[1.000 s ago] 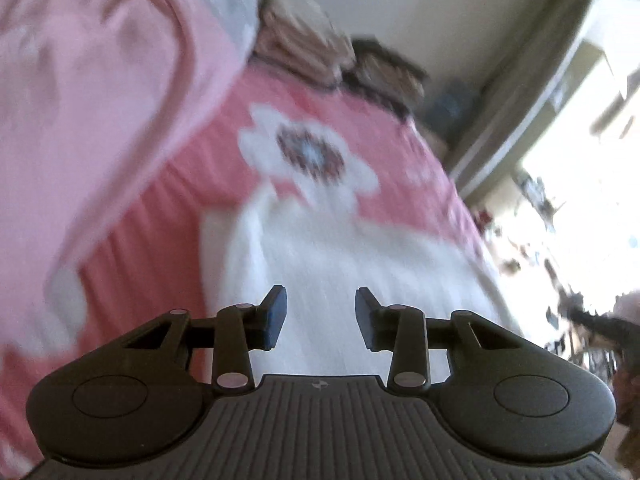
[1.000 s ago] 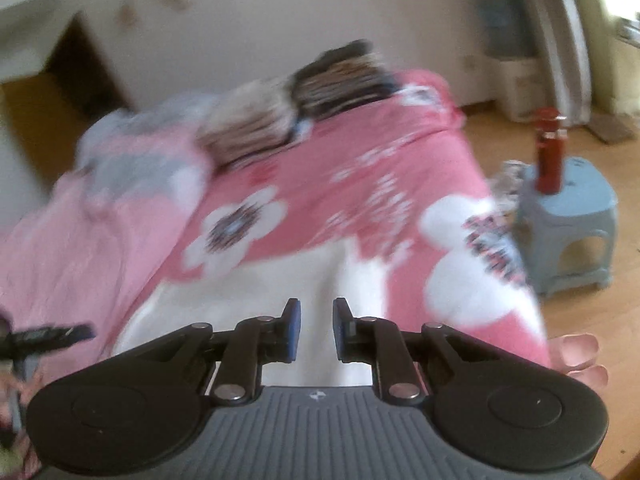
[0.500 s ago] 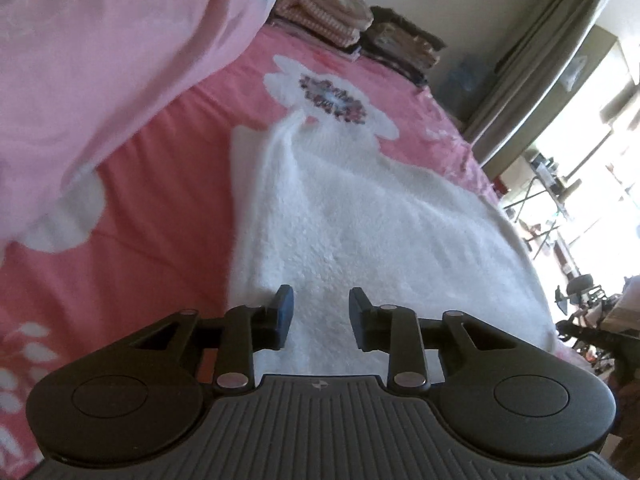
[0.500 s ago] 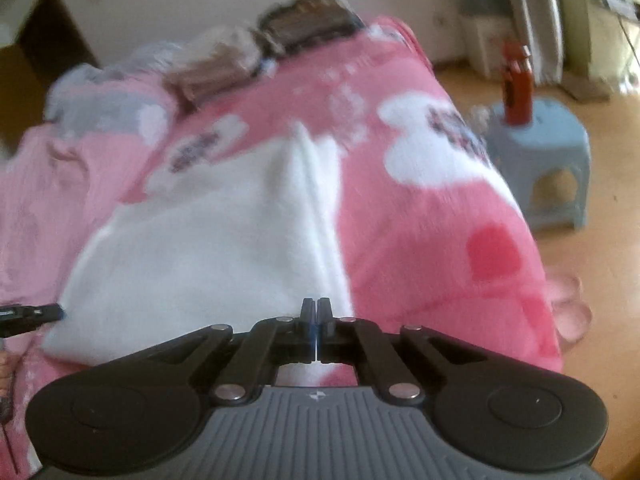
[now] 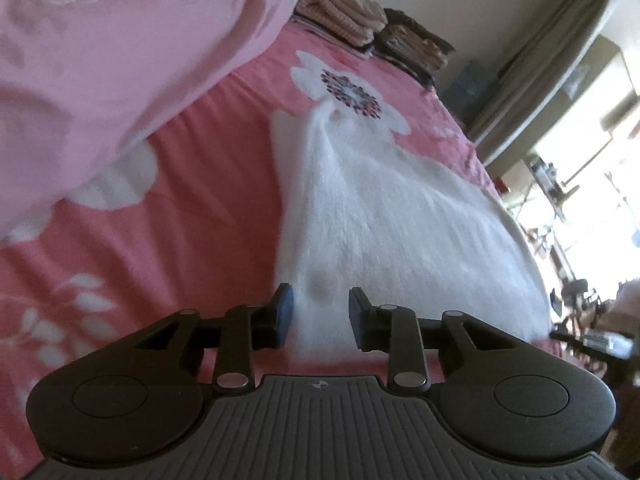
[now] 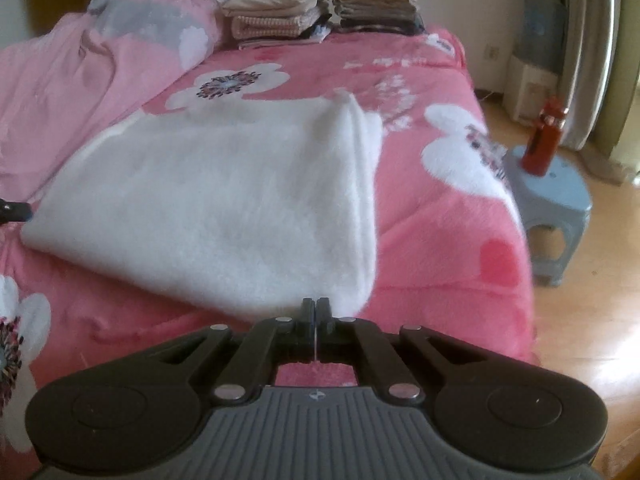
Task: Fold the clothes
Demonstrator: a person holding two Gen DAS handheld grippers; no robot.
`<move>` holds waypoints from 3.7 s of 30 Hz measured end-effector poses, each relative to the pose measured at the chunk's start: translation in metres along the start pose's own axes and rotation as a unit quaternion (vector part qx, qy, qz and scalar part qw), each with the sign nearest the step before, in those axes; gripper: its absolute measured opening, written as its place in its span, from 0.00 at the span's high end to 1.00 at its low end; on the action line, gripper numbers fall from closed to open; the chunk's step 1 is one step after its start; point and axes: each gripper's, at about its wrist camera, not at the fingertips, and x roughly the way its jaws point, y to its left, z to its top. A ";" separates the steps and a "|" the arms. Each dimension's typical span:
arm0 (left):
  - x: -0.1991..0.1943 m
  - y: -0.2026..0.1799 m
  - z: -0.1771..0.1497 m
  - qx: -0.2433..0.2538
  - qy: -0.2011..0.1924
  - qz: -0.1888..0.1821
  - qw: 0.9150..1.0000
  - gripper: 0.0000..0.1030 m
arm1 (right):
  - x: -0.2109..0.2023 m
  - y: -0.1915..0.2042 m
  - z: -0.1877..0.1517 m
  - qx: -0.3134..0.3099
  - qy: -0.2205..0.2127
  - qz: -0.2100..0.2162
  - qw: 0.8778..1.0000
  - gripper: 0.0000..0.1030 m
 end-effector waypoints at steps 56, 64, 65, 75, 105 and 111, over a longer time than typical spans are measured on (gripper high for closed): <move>-0.055 0.014 -0.109 -0.252 -0.012 -0.079 0.964 0.85 | -0.054 -0.095 -0.108 0.473 -0.001 0.212 0.855 0.86; -0.077 0.020 -0.099 -0.217 0.004 -0.036 0.976 0.60 | -0.056 -0.117 -0.110 0.450 0.037 0.149 0.880 0.65; -0.086 0.020 -0.094 -0.209 -0.004 -0.027 0.978 0.56 | -0.065 -0.119 -0.104 0.435 0.029 0.135 0.890 0.65; -0.042 -0.028 -0.009 -0.029 -0.042 0.034 0.998 0.51 | -0.044 -0.087 0.002 0.262 -0.013 0.082 0.962 0.65; 0.082 -0.056 0.035 0.130 0.026 0.043 0.990 0.62 | 0.086 -0.029 0.095 0.046 0.027 0.105 0.993 0.86; 0.080 -0.059 0.036 0.130 0.025 0.053 0.990 0.59 | 0.086 -0.025 0.096 0.030 0.035 0.095 0.994 0.84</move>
